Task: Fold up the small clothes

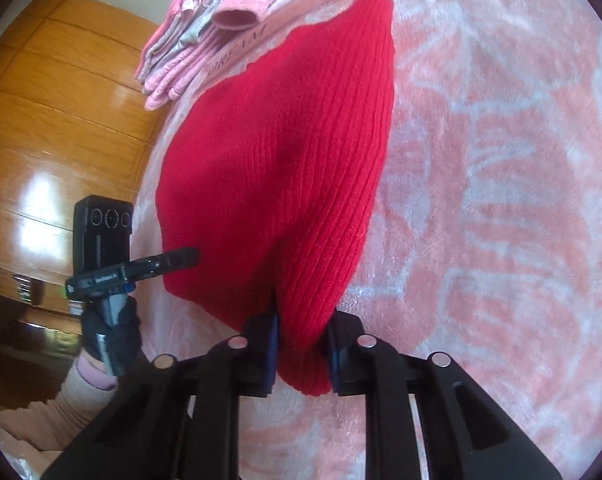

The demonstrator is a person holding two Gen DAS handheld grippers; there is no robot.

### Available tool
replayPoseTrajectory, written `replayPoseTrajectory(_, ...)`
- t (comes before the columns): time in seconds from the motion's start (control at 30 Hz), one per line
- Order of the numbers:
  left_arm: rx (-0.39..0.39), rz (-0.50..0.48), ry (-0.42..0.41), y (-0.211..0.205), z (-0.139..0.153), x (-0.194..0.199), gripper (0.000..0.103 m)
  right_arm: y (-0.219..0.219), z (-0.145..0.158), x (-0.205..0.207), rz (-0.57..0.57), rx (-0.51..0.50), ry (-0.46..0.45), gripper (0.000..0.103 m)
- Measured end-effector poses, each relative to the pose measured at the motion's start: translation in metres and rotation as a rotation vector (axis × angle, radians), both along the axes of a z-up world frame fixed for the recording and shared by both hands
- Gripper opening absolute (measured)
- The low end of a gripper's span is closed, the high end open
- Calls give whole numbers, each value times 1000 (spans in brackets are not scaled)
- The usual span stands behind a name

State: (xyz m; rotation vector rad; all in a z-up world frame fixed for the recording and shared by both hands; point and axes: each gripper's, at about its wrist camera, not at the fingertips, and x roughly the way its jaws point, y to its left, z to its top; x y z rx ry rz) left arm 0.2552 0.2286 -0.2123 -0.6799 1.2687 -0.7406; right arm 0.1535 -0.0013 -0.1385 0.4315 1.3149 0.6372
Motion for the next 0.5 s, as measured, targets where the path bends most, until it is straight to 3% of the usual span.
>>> replayPoseTrajectory(0.13, -77, 46, 57, 5, 5, -7, 17, -5, 19, -6, -8, 5, -7, 15)
replayPoseTrajectory(0.23, -23, 49, 43, -4, 9, -6, 17, -3, 12, -5, -3, 3, 39, 15)
replayPoseTrajectory(0.3, 7, 40, 53, -4, -4, -4, 18, -1, -1, -3, -8, -17, 57, 15)
replayPoseTrajectory(0.5, 28, 42, 3, -13, -12, -7, 22, -3, -25, -3, -59, -8, 63, 15)
